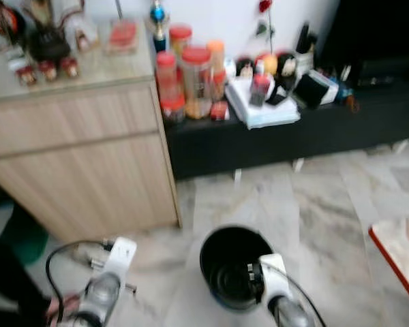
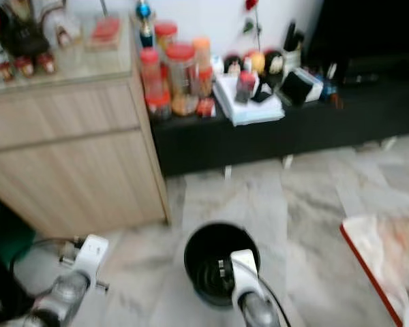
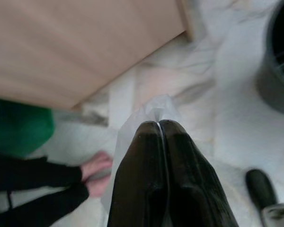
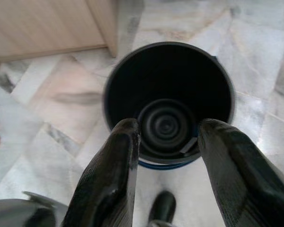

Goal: Picking trash to rubbish bin

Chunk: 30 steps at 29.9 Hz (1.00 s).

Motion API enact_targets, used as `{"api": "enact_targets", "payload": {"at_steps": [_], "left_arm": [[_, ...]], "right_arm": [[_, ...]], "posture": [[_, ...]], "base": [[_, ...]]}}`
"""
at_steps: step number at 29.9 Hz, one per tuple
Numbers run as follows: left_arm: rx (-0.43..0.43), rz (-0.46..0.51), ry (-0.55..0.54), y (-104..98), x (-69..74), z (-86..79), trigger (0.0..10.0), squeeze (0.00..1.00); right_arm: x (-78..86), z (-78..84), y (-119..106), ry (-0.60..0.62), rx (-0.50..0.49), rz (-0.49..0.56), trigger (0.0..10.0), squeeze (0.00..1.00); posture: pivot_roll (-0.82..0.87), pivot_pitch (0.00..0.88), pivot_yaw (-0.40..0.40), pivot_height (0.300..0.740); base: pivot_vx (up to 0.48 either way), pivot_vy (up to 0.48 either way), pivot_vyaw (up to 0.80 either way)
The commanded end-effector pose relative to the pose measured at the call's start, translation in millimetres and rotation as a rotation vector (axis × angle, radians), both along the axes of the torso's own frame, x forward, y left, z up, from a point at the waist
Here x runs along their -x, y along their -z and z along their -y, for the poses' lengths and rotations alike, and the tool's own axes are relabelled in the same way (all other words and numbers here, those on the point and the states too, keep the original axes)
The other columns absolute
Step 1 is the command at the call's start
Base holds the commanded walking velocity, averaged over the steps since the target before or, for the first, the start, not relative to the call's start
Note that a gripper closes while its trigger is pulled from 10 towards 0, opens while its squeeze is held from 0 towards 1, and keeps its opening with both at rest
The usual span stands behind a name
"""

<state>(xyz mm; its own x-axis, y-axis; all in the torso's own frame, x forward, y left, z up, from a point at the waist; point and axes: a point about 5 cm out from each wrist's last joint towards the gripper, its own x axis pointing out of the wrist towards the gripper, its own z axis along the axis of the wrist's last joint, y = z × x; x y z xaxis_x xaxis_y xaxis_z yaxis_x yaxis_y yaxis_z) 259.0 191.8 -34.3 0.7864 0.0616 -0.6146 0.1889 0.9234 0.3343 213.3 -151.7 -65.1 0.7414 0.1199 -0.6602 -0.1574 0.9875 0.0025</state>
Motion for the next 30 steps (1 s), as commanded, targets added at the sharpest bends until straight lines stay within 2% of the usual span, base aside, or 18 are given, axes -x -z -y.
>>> {"api": "enact_targets", "payload": {"at_steps": [1, 8, 17, 20, 30], "left_arm": [[-0.009, -0.003, 0.002, -0.7, -0.7, -2.4, 10.0, 0.0], [-0.01, -0.004, 0.006, -0.4, -0.3, -1.8, 10.0, 0.0], [-0.01, -0.005, 0.013, -0.3, -0.2, -1.8, 10.0, 0.0], [-0.007, -0.005, 0.015, -0.5, -0.4, -1.4, 10.0, 0.0], [0.017, 0.004, 0.036, -2.2, -3.1, 3.2, 10.0, 0.0]], "right_arm": [[-1.7, 1.4, -1.0, 0.007, 0.002, 0.003, 10.0, 0.0], [-0.8, 0.9, -0.4, 0.007, -0.004, -0.001, 10.0, 0.0], [0.3, -0.5, 0.4, -0.002, -0.007, -0.007, 10.0, 0.0], [0.3, -0.6, 0.3, -0.003, -0.008, -0.006, 10.0, 0.0], [0.2, -1.6, 0.3, -0.005, -0.01, -0.007, 10.0, 0.0]], "posture": [[0.15, 0.062, 0.026, 0.74], [0.14, 0.048, 0.026, 0.74], [0.15, 0.042, 0.026, 0.74], [0.15, 0.042, 0.026, 0.74], [0.14, 0.042, 0.028, 0.74]], "base": [[0.337, 0.0, 0.0], [0.336, 0.0, 0.0], [0.335, 0.0, -0.65], [0.321, 0.0, 0.0], [0.0, 0.0, 0.0]]}}
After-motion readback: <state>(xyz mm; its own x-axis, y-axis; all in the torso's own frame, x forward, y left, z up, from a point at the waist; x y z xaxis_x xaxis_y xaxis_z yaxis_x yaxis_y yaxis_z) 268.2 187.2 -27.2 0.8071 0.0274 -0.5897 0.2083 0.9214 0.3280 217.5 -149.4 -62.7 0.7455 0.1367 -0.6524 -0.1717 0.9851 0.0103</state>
